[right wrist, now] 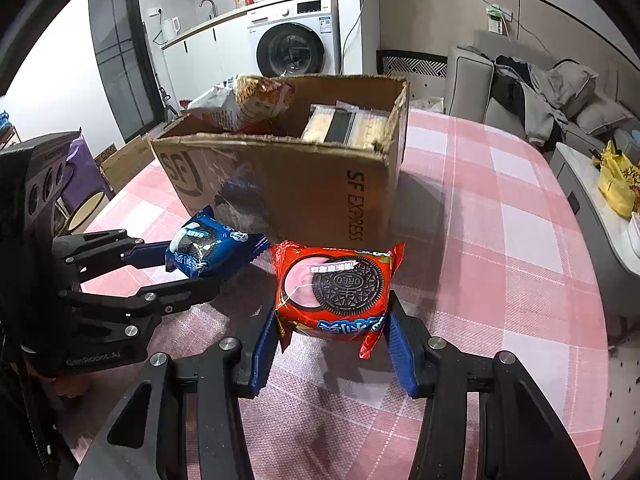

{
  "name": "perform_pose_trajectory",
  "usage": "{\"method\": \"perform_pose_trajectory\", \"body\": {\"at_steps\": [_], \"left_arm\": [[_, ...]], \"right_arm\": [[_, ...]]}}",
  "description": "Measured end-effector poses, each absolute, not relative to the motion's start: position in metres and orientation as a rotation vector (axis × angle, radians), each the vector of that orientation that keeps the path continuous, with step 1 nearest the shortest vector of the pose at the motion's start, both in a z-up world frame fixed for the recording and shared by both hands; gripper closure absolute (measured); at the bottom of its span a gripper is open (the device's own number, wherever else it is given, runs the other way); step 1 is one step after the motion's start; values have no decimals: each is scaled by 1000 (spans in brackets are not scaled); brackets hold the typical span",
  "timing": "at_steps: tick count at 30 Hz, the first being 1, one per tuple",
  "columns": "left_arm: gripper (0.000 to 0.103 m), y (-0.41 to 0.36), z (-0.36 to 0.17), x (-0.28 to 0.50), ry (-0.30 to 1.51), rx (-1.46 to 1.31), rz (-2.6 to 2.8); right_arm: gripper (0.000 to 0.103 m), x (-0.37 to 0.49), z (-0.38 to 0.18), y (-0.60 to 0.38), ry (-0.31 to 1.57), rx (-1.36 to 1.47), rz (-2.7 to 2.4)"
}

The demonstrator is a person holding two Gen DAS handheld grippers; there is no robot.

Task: Organize snacks
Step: 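Carry both Oreo packets over the box and release them inside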

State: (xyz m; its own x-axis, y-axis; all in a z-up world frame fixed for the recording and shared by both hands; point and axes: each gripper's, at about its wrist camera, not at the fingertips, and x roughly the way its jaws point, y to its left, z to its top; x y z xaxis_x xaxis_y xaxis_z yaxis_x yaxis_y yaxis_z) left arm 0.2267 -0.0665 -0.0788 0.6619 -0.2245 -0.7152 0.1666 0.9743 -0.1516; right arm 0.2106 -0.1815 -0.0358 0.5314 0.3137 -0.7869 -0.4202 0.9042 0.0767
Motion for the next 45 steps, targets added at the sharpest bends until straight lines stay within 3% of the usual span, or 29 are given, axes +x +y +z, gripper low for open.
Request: {"method": "perform_pose_trajectory", "body": {"at_steps": [28,45], "left_arm": [[62,-19,36,152,582,-111,-152],[62,0,41,210,593,-143,-90]], "right_arm": [[53,176,44,-190,689,-48,443],[53,232,48,-168,707,-4,460]]}}
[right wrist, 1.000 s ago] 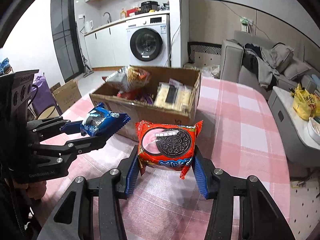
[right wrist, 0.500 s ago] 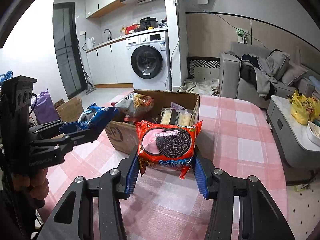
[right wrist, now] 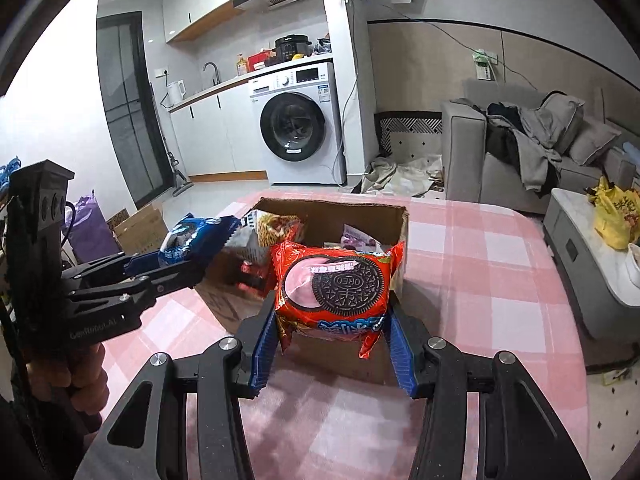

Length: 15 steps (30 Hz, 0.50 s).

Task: Organize snacks
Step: 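Carry both Oreo packets over the box and release them inside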

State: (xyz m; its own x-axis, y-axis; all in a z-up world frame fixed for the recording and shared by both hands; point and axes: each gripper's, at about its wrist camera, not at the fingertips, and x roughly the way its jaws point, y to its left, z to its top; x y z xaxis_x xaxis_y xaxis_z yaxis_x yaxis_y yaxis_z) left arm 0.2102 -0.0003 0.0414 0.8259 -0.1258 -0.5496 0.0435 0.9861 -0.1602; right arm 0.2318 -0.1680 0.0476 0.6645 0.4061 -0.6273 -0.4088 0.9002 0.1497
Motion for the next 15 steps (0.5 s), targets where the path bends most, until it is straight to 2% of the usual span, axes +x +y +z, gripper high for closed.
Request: {"method": "perform_pose_trajectory", "body": {"at_steps": [15], "left_arm": [[62,-15,24,295,639,-103,-94]], "right_arm": [[53,286,29,-155,765,9,444]]}}
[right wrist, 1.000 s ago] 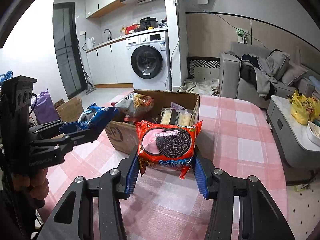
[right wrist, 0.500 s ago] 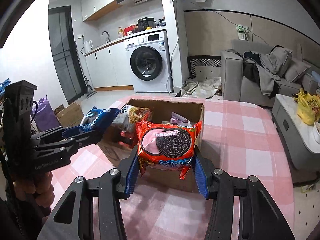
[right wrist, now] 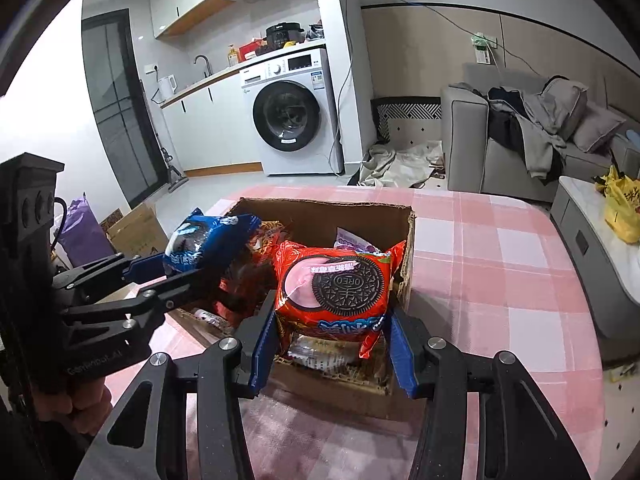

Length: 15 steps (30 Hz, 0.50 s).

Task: Organize snacks
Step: 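Carry both Oreo packets over the box and release them inside, then withdraw both open tools from the box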

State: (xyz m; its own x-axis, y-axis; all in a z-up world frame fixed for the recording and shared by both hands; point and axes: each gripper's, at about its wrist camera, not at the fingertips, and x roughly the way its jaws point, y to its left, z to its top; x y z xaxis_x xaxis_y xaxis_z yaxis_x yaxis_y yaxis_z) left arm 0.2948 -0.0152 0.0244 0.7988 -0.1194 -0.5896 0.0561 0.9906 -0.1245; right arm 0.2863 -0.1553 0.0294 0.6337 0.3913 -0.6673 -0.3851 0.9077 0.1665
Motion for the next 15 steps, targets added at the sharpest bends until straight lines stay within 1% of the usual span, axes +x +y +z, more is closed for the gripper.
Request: {"method": "perform_pose_trajectory", "body": {"at_steps": [15], "left_arm": [[62,-38,4,321,675,-39,-115]], "right_arm": [[53,292,19,-146,769,-41,463]]}}
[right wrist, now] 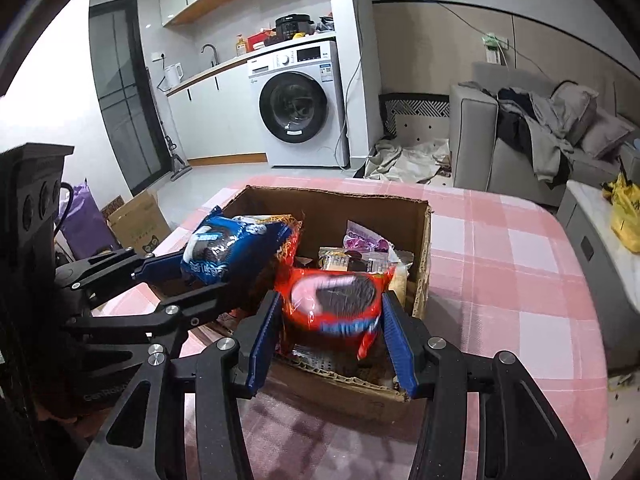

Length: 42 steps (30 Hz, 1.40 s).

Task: Organize snacks

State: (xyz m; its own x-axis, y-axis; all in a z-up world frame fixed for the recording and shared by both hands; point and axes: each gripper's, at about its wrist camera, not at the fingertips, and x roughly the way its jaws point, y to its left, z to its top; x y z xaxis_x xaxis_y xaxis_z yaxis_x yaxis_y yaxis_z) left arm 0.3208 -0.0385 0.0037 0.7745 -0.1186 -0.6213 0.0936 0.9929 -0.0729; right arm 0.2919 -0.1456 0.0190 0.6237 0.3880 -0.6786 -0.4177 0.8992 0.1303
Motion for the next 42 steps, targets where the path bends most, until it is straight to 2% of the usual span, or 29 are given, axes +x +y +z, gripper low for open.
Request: {"method": "perform_pose_trajectory", "body": {"at_steps": [3,5,7,9,11,12,14,15,16,17,26,42], "left_arm": [[61,-38,1,322,678,-48,-117],[56,-38,0,322,683,-52,-111],[47,-39,0,323,679,-39,-80],[37,-39,0,317,668,-41,-66],[30,-37,1,312,658,-49,-57],[22,-35,3,309,650,-56,-57],[17,-28,8,299,623,-78,-67],[12,-24,10,295,615,-85,-70],[2,-21,11,291,608,-91,-67],[0,-17,13,286,597,-96,-61],[0,2,16,241,514,-125,-6],[0,0,-24,194,473,-121,7]], "right_arm": [[53,290,20,-148,770,-30,465],[52,289,22,-149,761,-39,463],[48,284,26,-149,737,-68,444],[37,278,30,-150,712,-86,438],[23,274,35,-154,691,-89,430],[19,272,37,-156,684,-88,429],[8,267,39,-161,671,-79,425],[5,265,40,-164,667,-72,425],[1,262,41,-167,660,-65,425],[1,260,42,-169,651,-58,425],[0,231,37,-176,608,-5,477],[0,192,12,-182,521,25,536]]}}
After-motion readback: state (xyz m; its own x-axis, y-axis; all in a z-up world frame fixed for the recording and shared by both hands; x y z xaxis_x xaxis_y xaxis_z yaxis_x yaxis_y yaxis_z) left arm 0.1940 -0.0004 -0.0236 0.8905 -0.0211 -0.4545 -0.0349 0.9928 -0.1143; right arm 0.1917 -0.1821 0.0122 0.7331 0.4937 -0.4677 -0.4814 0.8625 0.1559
